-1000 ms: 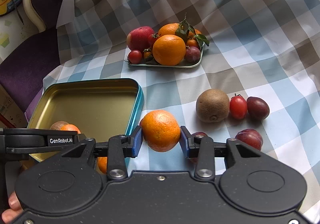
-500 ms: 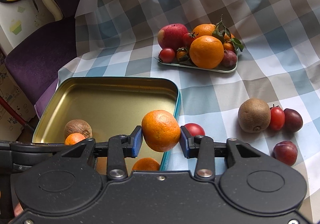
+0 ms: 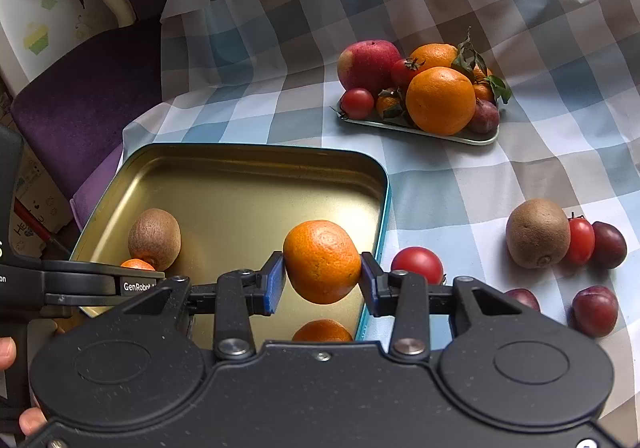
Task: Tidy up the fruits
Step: 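Carry the left mandarin over the tin tray while the right tool carries its mandarin there, then open the left gripper over the tray while the right gripper releases its mandarin there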
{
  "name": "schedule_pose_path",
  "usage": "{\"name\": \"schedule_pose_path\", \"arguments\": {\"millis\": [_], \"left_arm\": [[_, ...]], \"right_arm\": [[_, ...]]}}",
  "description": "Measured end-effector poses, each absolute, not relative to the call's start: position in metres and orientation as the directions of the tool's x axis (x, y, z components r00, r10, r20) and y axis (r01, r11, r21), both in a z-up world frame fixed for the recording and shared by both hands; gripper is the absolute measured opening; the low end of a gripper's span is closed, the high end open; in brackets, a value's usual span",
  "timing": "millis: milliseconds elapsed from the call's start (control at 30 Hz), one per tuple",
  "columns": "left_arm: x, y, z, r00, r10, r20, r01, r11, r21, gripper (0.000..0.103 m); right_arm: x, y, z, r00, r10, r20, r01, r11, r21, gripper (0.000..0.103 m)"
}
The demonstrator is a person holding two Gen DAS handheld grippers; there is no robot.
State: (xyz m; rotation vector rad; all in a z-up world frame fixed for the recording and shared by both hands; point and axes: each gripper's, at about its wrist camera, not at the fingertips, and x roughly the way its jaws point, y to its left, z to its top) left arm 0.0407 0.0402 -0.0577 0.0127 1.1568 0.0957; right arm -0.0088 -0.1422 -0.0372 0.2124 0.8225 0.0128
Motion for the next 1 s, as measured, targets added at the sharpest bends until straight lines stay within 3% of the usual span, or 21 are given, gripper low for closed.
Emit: {"name": "schedule_pose_path", "arguments": {"millis": [467, 600, 1000], "left_arm": [[0.038, 0.038, -0.057, 0.396, 0.082, -0.915, -0.058, 0.996, 0.064, 0.045], [0.040, 0.040, -0.057, 0.387, 0.072, -0.919, -0.070, 0.996, 0.048, 0.053], [0.037, 0.045, -0.046, 0.423, 0.081, -0.902, -0.119, 0.992, 0.033, 0.054]], "right_arm": [[-0.007, -0.143, -0.034, 0.690, 0.087, -0.719, 0.097, 0.973, 0.211, 0.049], [-0.007, -0.143, -0.035, 0.682, 0.085, -0.726, 0.102, 0.972, 0.210, 0.049], [-0.006, -0.145, -0.038, 0.670, 0.067, -0.739, 0.121, 0.973, 0.199, 0.049]]}}
